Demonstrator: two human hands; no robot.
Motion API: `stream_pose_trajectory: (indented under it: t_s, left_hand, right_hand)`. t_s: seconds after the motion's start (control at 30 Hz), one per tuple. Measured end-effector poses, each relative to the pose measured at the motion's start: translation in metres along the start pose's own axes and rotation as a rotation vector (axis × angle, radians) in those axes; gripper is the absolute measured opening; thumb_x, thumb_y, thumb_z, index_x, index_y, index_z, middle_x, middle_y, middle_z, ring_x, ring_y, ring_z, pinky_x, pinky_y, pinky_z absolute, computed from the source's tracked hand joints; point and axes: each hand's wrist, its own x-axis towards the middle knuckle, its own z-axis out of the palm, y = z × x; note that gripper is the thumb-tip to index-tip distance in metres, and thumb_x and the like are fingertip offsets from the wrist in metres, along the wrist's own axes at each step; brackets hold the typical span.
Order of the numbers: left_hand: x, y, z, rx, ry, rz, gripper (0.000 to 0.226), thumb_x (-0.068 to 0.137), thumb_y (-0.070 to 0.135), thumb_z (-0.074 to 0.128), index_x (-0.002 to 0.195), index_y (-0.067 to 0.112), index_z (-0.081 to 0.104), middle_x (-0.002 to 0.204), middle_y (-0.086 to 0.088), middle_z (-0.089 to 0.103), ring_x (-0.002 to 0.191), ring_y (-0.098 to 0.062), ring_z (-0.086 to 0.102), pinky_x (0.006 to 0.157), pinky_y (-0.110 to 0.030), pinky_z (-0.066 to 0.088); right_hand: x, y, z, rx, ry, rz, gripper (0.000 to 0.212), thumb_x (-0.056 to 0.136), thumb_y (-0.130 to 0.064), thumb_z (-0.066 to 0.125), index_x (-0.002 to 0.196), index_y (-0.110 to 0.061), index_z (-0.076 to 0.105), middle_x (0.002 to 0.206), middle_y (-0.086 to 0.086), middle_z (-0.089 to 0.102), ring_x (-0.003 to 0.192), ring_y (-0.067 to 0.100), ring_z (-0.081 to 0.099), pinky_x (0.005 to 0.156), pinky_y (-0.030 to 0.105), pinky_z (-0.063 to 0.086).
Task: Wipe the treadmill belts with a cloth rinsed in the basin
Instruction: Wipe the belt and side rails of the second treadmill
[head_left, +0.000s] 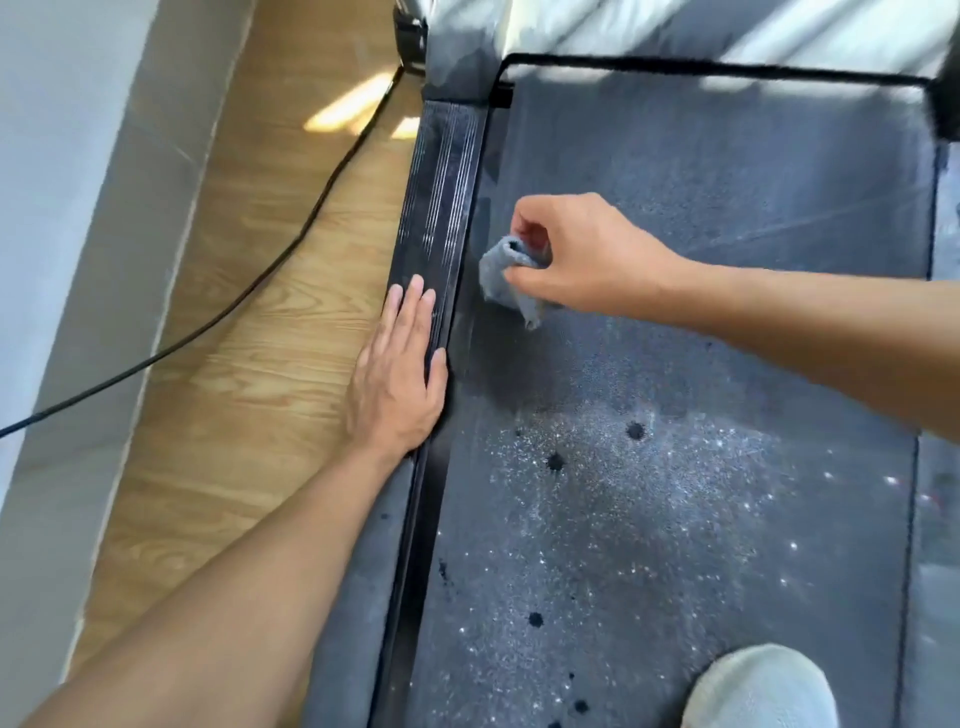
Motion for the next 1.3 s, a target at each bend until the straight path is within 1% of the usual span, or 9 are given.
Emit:
stream_pose_trajectory:
  t_s: [0.13, 0.27, 0.43, 0.6, 0.73, 0.87, 1.03, 1.17, 1.3]
  left_hand:
    - [-0.001, -0.001, 0.001, 0.009, 0.001, -0.008, 0.066, 0.106, 0.031, 0.042, 0.167, 0.021, 0.019, 0.176, 0.010, 0.005, 0.162, -0.008, -0.001, 0.117, -0.043, 0.040]
    - [-0.002, -0.002, -0.001, -0.005, -0.011, -0.015, 0.066, 0.106, 0.032, 0.042, 0.167, 0.020, 0.019, 0.176, 0.009, 0.004, 0.162, -0.010, 0.000, 0.118, -0.046, 0.040]
    - [-0.001, -0.005, 0.004, 0.003, -0.013, -0.001, 0.068, 0.105, 0.031, 0.042, 0.167, 0.017, 0.018, 0.176, 0.006, 0.004, 0.163, -0.014, 0.001, 0.119, -0.048, 0.040]
    - [0.001, -0.008, 0.008, 0.011, 0.013, 0.017, 0.068, 0.104, 0.031, 0.040, 0.167, 0.017, 0.019, 0.177, 0.005, 0.004, 0.163, -0.015, 0.001, 0.118, -0.046, 0.041]
    - [0.001, -0.008, 0.006, -0.006, 0.002, 0.021, 0.068, 0.104, 0.031, 0.041, 0.167, 0.017, 0.019, 0.176, 0.004, 0.006, 0.163, -0.016, 0.003, 0.119, -0.045, 0.040]
    - [0.001, -0.009, 0.003, 0.003, -0.018, 0.043, 0.067, 0.104, 0.032, 0.038, 0.167, 0.016, 0.020, 0.176, 0.002, 0.008, 0.163, -0.018, 0.005, 0.117, -0.044, 0.042]
    - [0.001, -0.013, 0.013, -0.006, 0.018, 0.044, 0.066, 0.105, 0.033, 0.035, 0.167, 0.014, 0.019, 0.176, 0.000, 0.008, 0.163, -0.021, 0.006, 0.120, -0.043, 0.038]
    - [0.002, -0.014, 0.020, -0.015, 0.062, 0.054, 0.069, 0.102, 0.033, 0.037, 0.166, 0.015, 0.022, 0.176, 0.001, 0.009, 0.163, -0.018, 0.006, 0.120, -0.042, 0.037]
    - [0.002, -0.015, 0.018, -0.052, 0.077, 0.046, 0.068, 0.100, 0.033, 0.034, 0.165, 0.017, 0.027, 0.176, 0.004, 0.012, 0.162, -0.014, 0.007, 0.121, -0.041, 0.034]
  right_hand:
    - [-0.028, -0.007, -0.055, -0.157, -0.177, 0.117, 0.016, 0.089, -0.038, 0.072, 0.094, -0.026, 0.062, 0.081, -0.013, 0.066, 0.077, 0.004, 0.063, 0.068, 0.031, 0.049]
    - [-0.039, -0.009, -0.060, -0.126, -0.134, 0.276, 0.012, 0.090, -0.034, 0.072, 0.096, -0.026, 0.064, 0.081, -0.012, 0.070, 0.081, 0.011, 0.068, 0.073, 0.034, 0.052]
    - [-0.036, -0.001, 0.019, -0.111, 0.231, 0.258, 0.013, 0.088, -0.017, 0.063, 0.101, -0.019, 0.061, 0.097, -0.004, 0.065, 0.092, 0.024, 0.062, 0.077, 0.041, 0.052]
    - [-0.054, -0.019, 0.131, -0.422, 0.105, 0.262, 0.026, 0.074, -0.015, 0.060, 0.100, -0.012, 0.061, 0.104, 0.010, 0.058, 0.095, 0.037, 0.057, 0.065, 0.041, 0.049]
    - [-0.053, -0.041, 0.137, -0.369, 0.168, 0.447, 0.033, 0.077, -0.024, 0.053, 0.105, -0.010, 0.063, 0.109, 0.010, 0.060, 0.100, 0.035, 0.057, 0.080, 0.044, 0.048]
    - [-0.061, -0.062, 0.128, -0.303, 0.156, 0.537, 0.031, 0.088, -0.011, 0.050, 0.116, -0.007, 0.063, 0.119, 0.011, 0.062, 0.110, 0.037, 0.058, 0.090, 0.046, 0.051]
    - [-0.042, -0.050, 0.130, -0.335, 0.224, 0.403, 0.044, 0.091, -0.011, 0.044, 0.132, 0.000, 0.056, 0.141, 0.017, 0.055, 0.125, 0.041, 0.053, 0.100, 0.054, 0.048]
    - [-0.017, -0.024, 0.167, -0.410, 0.120, 0.368, 0.076, 0.101, -0.042, 0.038, 0.160, 0.004, 0.027, 0.170, 0.024, 0.019, 0.159, 0.037, 0.018, 0.129, 0.048, 0.019]
    - [-0.018, -0.023, 0.193, -0.427, 0.234, 0.395, 0.084, 0.102, -0.055, 0.023, 0.165, -0.002, 0.010, 0.174, 0.017, 0.003, 0.162, 0.028, 0.000, 0.132, 0.042, 0.002]
